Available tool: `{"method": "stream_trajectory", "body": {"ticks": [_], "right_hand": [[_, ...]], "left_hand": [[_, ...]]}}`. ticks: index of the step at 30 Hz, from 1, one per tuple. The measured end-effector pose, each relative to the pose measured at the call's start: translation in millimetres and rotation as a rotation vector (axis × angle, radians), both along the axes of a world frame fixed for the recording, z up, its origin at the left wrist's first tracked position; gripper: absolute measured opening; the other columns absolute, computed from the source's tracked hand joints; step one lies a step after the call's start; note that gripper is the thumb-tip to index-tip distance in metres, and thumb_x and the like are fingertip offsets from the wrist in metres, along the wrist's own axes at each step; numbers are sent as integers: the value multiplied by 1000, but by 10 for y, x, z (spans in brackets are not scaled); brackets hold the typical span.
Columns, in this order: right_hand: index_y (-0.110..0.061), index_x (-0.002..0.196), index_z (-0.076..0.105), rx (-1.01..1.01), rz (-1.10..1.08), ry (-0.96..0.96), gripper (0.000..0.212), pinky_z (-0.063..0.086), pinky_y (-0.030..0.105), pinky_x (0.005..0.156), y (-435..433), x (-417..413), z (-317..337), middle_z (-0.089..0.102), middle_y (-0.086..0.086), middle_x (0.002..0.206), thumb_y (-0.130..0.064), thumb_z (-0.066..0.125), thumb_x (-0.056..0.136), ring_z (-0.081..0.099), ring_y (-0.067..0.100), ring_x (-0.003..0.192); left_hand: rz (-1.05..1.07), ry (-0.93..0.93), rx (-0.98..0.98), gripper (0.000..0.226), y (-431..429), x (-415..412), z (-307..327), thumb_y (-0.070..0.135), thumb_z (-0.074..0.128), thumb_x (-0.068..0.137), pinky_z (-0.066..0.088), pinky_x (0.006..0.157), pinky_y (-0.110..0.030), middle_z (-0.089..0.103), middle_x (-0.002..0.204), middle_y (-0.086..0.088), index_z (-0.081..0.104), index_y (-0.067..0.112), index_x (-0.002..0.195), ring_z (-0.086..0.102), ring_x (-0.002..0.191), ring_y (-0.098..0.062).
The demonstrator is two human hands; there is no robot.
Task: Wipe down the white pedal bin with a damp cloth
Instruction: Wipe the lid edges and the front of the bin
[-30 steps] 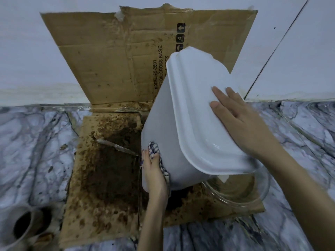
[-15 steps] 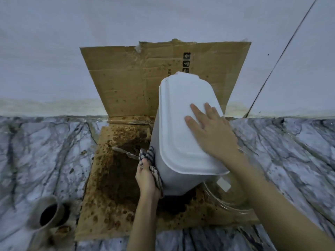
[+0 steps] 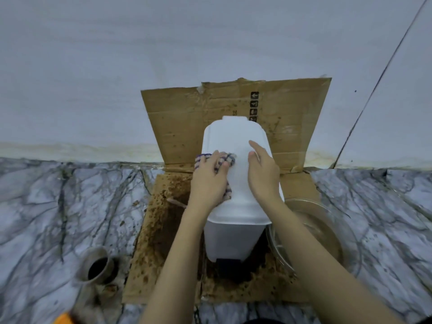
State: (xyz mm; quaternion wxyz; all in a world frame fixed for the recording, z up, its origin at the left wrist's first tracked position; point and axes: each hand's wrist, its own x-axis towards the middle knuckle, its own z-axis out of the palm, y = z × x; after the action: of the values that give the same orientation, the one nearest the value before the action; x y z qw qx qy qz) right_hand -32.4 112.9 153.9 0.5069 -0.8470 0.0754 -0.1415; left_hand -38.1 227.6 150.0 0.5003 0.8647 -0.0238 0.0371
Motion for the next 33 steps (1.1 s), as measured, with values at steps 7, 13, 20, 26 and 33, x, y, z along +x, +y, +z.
{"method": "stream_trajectory", "body": {"ticks": [7, 13, 20, 26, 33], "right_hand": [[-14, 128, 54, -16, -50, -130, 37, 29, 24, 109, 64, -258, 116, 44, 0, 145, -6, 35, 98, 36, 12, 136], [-21, 140, 37, -497, 284, 44, 42, 22, 37, 114, 471, -220, 104, 24, 4, 155, -34, 29, 101, 15, 23, 145], [-19, 142, 30, -604, 145, 118, 49, 13, 36, 118, 81, -424, -89, 23, 3, 156, -41, 32, 99, 13, 21, 146], [-47, 144, 11, -316, -47, 278, 53, 6, 58, 114, 50, -671, -226, -16, -6, 157, -55, 26, 94, -13, 32, 144], [-39, 134, 43, -35, -258, 15, 57, 29, 42, 109, 200, -641, -372, 20, 0, 152, -54, 59, 81, 18, 25, 138]], "left_hand": [[12, 286, -490, 33, -30, -13, 376, 52, 28, 97, 49, 86, -29, 62, 116, 11, 58, 36, 101, 61, 104, -5], [376, 164, -518, 39, 419, 189, 150, 27, 31, 101, 31, 106, -33, 46, 144, 1, 52, 19, 132, 38, 135, -17], [131, 307, -311, 35, 191, 322, 64, 35, 37, 100, 42, 69, -21, 60, 107, 3, 58, 13, 116, 56, 93, -14], [110, 494, -373, 78, 152, 560, 12, 50, 65, 80, 52, 68, -30, 58, 130, -12, 40, 5, 138, 63, 102, -26], [125, 564, -466, 57, 176, 588, -22, 44, 70, 79, 52, 58, -30, 69, 93, -8, 59, 2, 116, 66, 78, -21]]}}
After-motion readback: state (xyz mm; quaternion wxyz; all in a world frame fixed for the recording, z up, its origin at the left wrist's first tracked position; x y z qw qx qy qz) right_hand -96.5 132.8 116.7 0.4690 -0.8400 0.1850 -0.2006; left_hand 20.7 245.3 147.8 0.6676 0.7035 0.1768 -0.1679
